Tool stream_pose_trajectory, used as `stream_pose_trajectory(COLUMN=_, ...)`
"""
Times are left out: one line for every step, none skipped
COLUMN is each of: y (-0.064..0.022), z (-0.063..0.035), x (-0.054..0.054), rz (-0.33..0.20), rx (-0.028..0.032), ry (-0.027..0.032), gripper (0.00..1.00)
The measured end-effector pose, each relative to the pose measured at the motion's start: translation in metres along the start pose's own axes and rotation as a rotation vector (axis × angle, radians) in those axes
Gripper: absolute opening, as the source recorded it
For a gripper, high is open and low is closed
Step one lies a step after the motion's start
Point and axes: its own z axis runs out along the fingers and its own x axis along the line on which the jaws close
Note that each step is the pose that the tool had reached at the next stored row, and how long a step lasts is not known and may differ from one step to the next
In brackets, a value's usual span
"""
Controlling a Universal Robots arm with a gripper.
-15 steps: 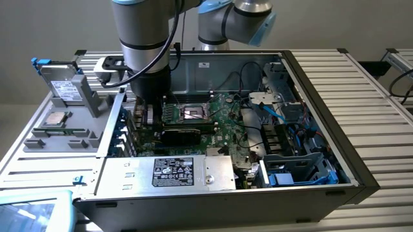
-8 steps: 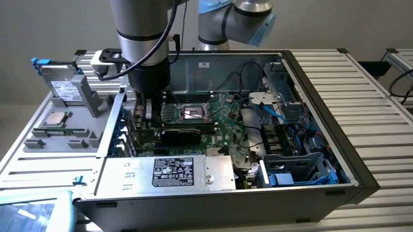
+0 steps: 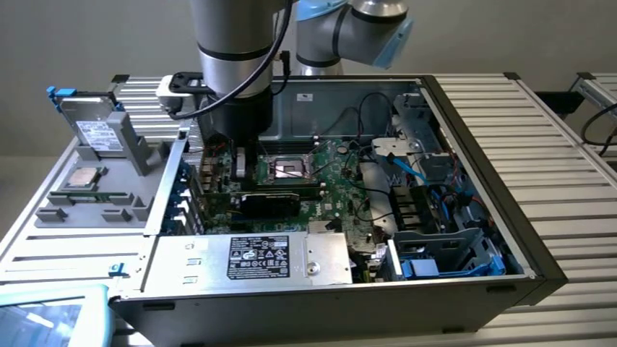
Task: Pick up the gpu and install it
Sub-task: 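Press down on the gpu until it lock into place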
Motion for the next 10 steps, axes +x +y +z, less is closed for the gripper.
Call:
stream_pose_trajectory(y=-0.0046, z=-0.0003, x=0.0, rz=0.0, rx=0.0, ry=0.0001, gripper=0.15)
stream_pose_trajectory(y=-0.0093, z=-0.0004, x=0.0, rz=0.0, rx=0.0, ry=0.0, gripper=0.15)
stream_pose_trajectory(y=-0.0136, z=-0.0007, x=0.0, rz=0.0, rx=-0.0001, ry=0.0002, gripper=0.15)
stream_pose_trajectory(y=-0.0182, z=-0.0009, x=0.0, rz=0.0, rx=0.0, ry=0.0001, gripper=0.15)
stream_pose_trajectory(y=-0.0227, z=-0.0011, x=0.0, rz=0.0, rx=-0.0001, ry=0.0001, gripper=0.15)
stream_pose_trajectory(y=-0.0272, z=-0.0013, x=0.0, rz=0.0, rx=-0.0001, ry=0.0001, gripper=0.15)
stream_pose_trajectory(y=-0.0317, z=-0.0016, x=-0.001, rz=0.0, rx=-0.0001, ry=0.0001, gripper=0.15)
stream_pose_trajectory(y=-0.0362, z=-0.0018, x=-0.001, rz=0.0, rx=-0.0002, ry=0.0002, gripper=0.15)
stream_pose_trajectory(y=-0.041, z=-0.002, x=-0.001, rz=0.0, rx=-0.0002, ry=0.0001, gripper=0.15)
stream_pose_trajectory(y=-0.0448, z=-0.0022, x=-0.001, rz=0.0, rx=-0.0005, ry=0.0001, gripper=0.15)
